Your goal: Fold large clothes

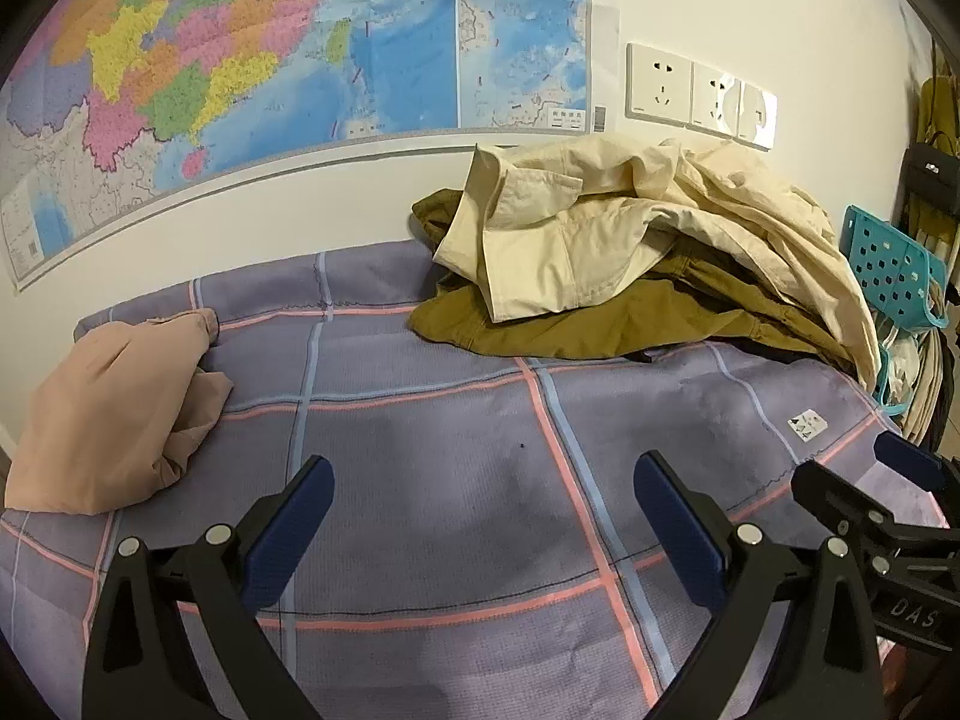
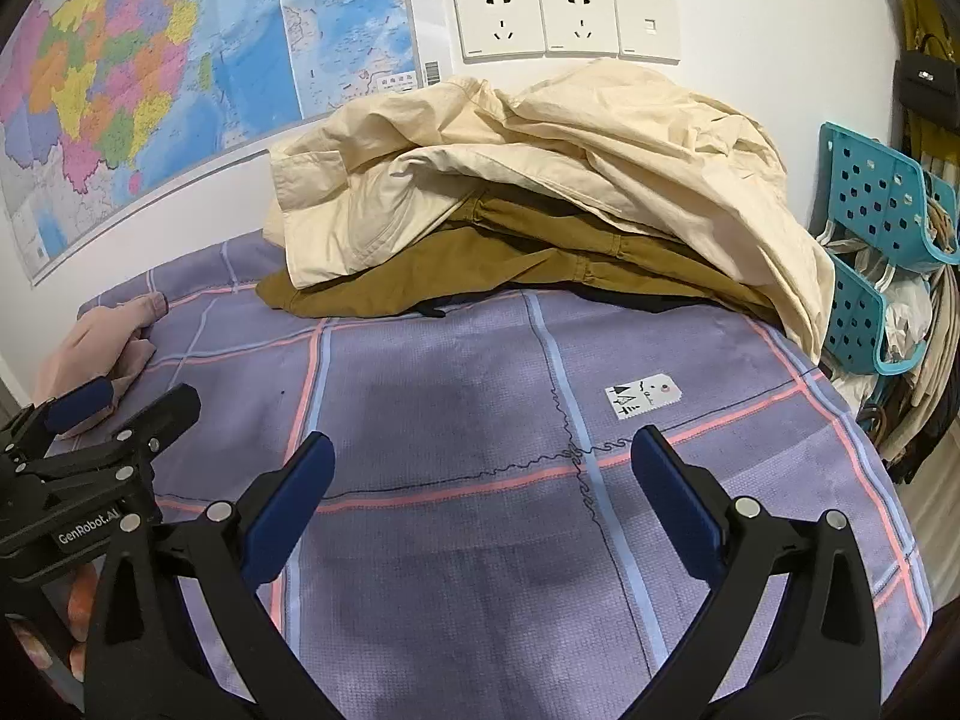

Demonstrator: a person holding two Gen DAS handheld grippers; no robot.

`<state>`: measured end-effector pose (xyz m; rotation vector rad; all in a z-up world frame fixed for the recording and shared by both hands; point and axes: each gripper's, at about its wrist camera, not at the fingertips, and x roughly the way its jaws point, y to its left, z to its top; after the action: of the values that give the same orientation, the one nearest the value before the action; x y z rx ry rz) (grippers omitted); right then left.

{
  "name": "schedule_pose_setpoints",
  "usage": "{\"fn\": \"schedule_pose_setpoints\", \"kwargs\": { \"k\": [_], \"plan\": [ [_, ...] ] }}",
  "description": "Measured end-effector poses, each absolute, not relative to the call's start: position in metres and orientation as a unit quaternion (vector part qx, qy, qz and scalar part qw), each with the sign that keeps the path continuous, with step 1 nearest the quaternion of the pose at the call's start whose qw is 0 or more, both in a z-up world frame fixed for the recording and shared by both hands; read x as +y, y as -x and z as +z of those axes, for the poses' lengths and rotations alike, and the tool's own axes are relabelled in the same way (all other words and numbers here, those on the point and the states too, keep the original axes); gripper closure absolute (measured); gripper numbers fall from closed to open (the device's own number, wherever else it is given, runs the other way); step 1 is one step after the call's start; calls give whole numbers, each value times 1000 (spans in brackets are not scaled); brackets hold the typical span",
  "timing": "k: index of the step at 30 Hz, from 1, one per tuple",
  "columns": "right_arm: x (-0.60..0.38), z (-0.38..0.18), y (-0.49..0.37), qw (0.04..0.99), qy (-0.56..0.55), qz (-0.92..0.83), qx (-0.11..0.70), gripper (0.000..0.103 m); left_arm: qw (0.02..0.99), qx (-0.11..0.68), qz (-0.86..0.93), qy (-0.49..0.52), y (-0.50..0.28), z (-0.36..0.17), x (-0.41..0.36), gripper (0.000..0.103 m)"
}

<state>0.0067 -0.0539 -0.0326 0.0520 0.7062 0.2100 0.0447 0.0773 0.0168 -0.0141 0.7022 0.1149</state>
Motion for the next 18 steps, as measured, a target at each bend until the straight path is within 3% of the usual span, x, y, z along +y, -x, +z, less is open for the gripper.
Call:
{"fn": "schedule_pose_setpoints", "kwargs": {
  "k": [9,13,15,17,18],
  "plan": [
    [-53,-32,-5,934,-20,101,341,5,934,352,55,16,-45,14,80,6],
    [-54,-31,-4,936,-24,101,337,5,932,358,58,12,-47,11,79,19],
    [-53,-31,-5,934,-19,100,343,5,930,364,56,17,-48,8,81,18],
    [-53,-32,-6,933,-19,95,346,5,928,367,59,21,-48,6,82,6],
    [-54,-31,-6,933,-21,95,345,5,928,366,60,24,-48,6,83,7]
  ]
}}
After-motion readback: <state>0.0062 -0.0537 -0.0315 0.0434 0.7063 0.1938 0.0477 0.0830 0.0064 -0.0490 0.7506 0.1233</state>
